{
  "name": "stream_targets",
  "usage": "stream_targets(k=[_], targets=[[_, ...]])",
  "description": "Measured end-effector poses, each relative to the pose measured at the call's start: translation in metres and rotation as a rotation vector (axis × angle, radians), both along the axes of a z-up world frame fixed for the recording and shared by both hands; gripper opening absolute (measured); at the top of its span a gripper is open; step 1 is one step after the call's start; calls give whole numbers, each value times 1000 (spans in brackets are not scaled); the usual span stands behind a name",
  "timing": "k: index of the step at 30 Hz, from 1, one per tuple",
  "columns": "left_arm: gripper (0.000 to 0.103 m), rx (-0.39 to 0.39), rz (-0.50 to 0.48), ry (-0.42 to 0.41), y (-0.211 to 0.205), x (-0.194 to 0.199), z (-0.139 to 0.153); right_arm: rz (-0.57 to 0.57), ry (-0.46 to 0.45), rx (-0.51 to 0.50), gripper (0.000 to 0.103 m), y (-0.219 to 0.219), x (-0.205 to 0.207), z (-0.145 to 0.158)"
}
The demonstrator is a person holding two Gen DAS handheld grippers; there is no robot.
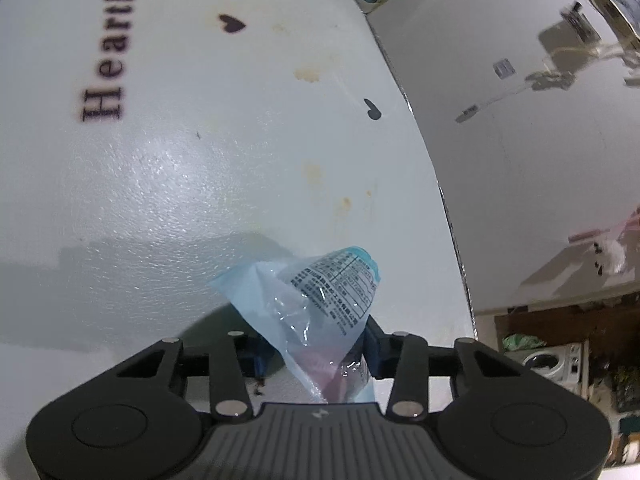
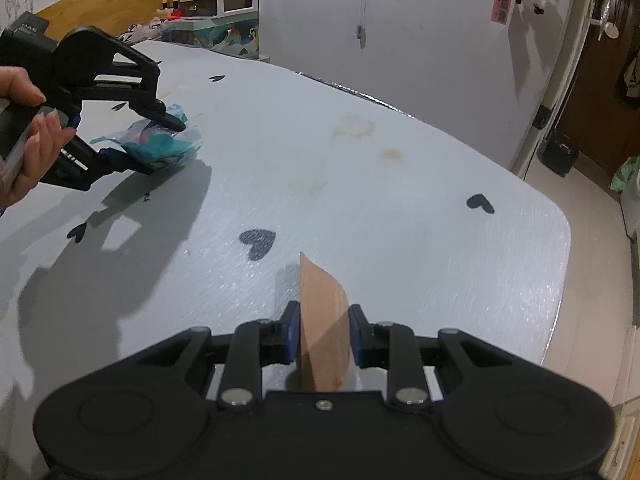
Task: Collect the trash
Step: 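Carry the snack bag and cardboard piece over the trash bin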
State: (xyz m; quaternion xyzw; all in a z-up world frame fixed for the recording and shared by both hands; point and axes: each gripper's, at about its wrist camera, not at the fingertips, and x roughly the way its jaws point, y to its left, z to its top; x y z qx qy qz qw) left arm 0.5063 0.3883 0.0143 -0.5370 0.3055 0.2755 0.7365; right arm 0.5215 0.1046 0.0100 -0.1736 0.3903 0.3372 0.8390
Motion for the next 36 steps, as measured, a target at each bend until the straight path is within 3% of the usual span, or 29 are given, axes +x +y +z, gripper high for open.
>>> stream_targets(k=[9, 21, 36], targets=[[40, 136, -110, 46, -15, -30, 16, -43, 70, 14, 26, -7, -17, 6], [40, 328, -271, 80, -45, -85, 47, -91, 40, 64, 26, -21, -41, 46], [40, 601, -517, 89, -123, -138, 89, -156, 5, 120, 26, -56, -87, 90]])
